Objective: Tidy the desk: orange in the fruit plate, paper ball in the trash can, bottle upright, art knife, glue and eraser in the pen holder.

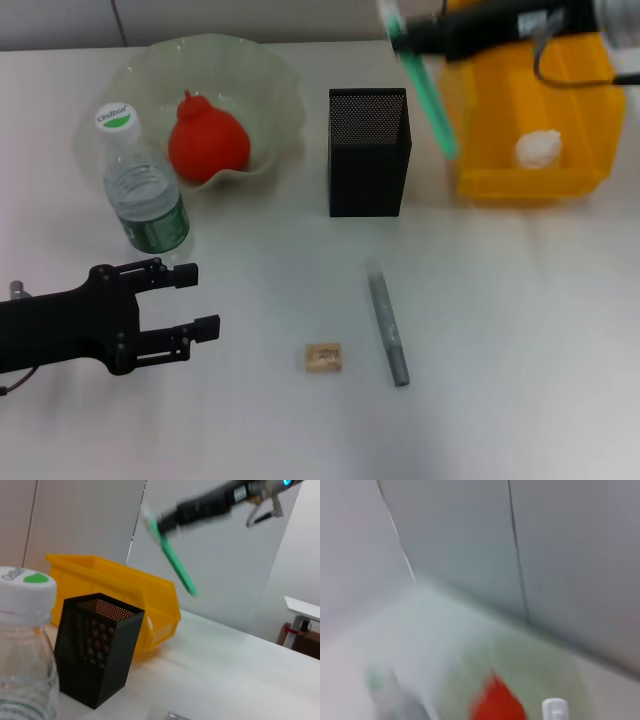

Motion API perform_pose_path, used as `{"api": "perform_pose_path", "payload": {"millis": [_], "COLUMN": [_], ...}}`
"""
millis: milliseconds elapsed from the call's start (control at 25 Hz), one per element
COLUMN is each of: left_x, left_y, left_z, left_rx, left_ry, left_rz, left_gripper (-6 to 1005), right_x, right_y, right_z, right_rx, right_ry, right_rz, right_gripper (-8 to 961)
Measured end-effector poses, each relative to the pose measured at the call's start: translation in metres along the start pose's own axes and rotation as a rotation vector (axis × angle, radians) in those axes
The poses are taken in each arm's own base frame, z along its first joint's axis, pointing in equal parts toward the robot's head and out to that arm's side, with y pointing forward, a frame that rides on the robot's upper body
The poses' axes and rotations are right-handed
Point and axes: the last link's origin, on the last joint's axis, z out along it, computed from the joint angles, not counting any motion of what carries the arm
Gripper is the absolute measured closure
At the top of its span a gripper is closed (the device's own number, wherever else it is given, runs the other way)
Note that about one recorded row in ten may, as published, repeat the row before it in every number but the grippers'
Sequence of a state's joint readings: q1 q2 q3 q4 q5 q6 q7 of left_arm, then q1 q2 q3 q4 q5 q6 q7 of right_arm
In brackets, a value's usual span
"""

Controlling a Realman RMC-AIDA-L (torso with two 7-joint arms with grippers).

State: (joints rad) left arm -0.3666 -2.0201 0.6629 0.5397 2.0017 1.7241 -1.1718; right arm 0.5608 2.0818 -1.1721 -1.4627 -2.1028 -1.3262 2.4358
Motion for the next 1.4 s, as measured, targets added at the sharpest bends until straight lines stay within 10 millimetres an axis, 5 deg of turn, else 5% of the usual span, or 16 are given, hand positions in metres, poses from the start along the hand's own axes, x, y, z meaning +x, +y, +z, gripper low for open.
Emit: {"api": "perform_pose_path", "payload": {"millis": [160, 320, 640, 960, 1120, 1400], "left_x": [-0.001, -0.003, -0.003, -0.001, 0.001, 0.007], "left_y": [0.001, 0.003, 0.004, 0.006, 0.008, 0.007], "left_z": [0.001, 0.002, 0.002, 0.002, 0.000, -0.005], "left_rx": [-0.004, -0.008, -0.011, -0.026, -0.046, -0.070], "left_ry": [0.004, 0.008, 0.012, 0.025, 0.033, 0.026], "left_rz": [-0.009, -0.019, -0.022, -0.021, -0.022, -0.017], "left_gripper": [256, 256, 256, 256, 256, 256], "right_x": [0.018, 0.057, 0.077, 0.079, 0.068, 0.046], "right_y": [-0.027, -0.039, -0.039, -0.039, -0.031, -0.005], "right_z": [0.008, 0.038, 0.062, 0.061, 0.048, 0.018], "right_rx": [-0.120, -0.142, -0.091, -0.104, -0.196, -0.309], "right_ry": [-0.263, -0.431, -0.421, -0.420, -0.339, -0.046], "right_rz": [0.071, 0.048, 0.022, 0.044, 0.028, -0.167], "right_gripper": [784, 785, 774, 746, 512, 293]}}
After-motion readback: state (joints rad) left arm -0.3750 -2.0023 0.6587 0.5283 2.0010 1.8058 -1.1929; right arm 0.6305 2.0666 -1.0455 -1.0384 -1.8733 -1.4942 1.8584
